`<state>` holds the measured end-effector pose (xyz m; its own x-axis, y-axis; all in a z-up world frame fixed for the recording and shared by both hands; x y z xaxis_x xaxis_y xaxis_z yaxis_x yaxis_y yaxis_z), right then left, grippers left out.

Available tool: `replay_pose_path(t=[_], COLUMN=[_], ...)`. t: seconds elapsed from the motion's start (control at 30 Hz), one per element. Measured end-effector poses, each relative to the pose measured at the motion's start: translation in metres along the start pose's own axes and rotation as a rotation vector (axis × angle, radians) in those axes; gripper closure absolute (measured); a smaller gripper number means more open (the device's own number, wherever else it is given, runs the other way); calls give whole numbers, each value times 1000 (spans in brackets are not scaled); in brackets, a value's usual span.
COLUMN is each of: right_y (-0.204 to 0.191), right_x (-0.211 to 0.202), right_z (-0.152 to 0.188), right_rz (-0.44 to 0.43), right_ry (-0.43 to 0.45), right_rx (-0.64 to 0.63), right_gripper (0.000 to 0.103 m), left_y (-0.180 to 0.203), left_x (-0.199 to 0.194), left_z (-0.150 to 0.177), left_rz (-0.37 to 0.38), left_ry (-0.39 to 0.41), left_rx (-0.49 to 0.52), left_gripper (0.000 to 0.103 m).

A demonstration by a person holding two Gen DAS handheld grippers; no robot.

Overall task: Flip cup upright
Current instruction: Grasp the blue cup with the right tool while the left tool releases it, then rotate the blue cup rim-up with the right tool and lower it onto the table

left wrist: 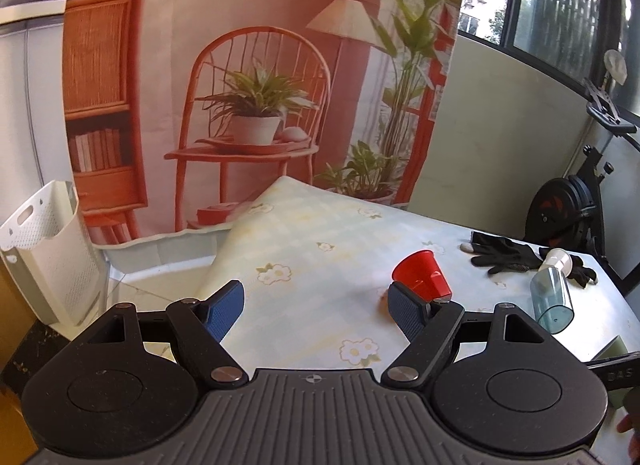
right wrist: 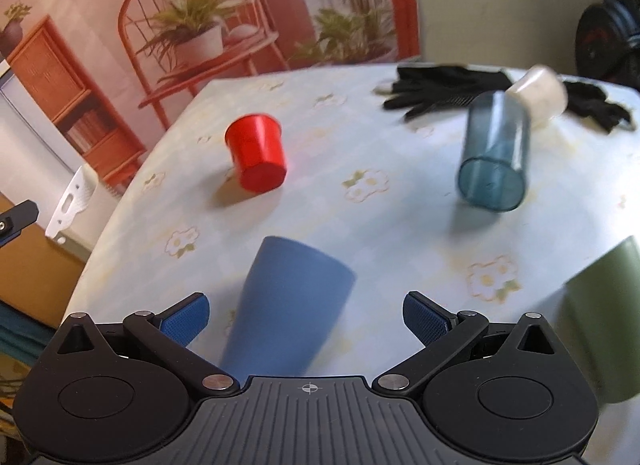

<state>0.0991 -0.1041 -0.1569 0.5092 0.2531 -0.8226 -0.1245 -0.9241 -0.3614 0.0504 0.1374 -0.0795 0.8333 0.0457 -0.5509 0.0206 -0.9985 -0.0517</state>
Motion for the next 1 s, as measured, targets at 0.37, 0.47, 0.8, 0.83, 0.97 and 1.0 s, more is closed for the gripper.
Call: replay_pose_path(t=[0.37,0.47,0.8,0.83,0.97,1.0], right_y=[8,12,8,8,7,7], right_x=[44,49,53,52,51,51], right_z=[-1,-2,-4,-4,-4,-4], right_rz=[-20,-21,-21,-22,-23,-25], right_ry=[-126,-139,-140,-140,-138,-137], right_rx=[127,146,122,118,108,107], right_gripper=[12,17,31,32,33,33], left_y=[0,0,2,1,1,1], left_x=[3,5,7,7,6,6], left_z=[9,10,10,9,10,10], left_rz=[-4,-6,-1,-1,2,3], left_ry=[-27,-34,-49,-50,-52,-52], left_rx=[-11,-11,-13,-15,-21,-21], left_gripper=[22,22,22,22,22,22])
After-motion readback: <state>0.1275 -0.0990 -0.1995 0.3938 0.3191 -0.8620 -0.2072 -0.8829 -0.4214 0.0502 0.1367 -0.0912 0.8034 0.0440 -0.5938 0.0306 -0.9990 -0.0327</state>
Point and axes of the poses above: each gripper's, at about its wrist camera, not at the fingertips, and x roughly the way its jaws point, y to its right, z to its underside, the point moved 2 cm from there along x, roughly the way its jaws point, and after that the axes turned 12 degrees about x, right-handed, at the moved point
